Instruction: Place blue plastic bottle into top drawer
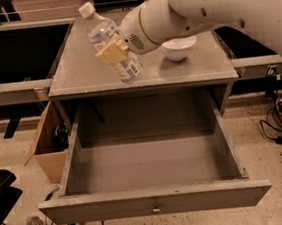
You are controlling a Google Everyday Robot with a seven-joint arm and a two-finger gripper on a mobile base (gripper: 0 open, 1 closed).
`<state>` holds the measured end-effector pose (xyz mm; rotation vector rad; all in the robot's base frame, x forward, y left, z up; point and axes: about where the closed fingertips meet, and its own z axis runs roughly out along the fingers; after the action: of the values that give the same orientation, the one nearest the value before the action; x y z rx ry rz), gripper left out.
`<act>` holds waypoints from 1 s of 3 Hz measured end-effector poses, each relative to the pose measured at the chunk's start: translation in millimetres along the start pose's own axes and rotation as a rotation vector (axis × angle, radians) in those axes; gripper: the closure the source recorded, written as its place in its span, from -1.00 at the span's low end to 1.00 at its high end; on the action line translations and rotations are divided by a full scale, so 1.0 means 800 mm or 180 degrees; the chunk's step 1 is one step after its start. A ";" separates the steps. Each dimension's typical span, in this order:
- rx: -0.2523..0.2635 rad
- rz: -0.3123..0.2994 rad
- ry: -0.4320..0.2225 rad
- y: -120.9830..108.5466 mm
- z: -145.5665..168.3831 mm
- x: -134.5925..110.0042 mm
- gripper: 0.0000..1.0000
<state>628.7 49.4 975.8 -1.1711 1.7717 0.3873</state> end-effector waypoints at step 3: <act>-0.0516 -0.0052 0.0715 0.069 -0.023 0.082 1.00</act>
Offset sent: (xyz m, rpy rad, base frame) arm -0.0730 -0.0216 -0.0974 -0.2590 0.2802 0.1414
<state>566.1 28.0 918.2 -1.3877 1.9509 0.4087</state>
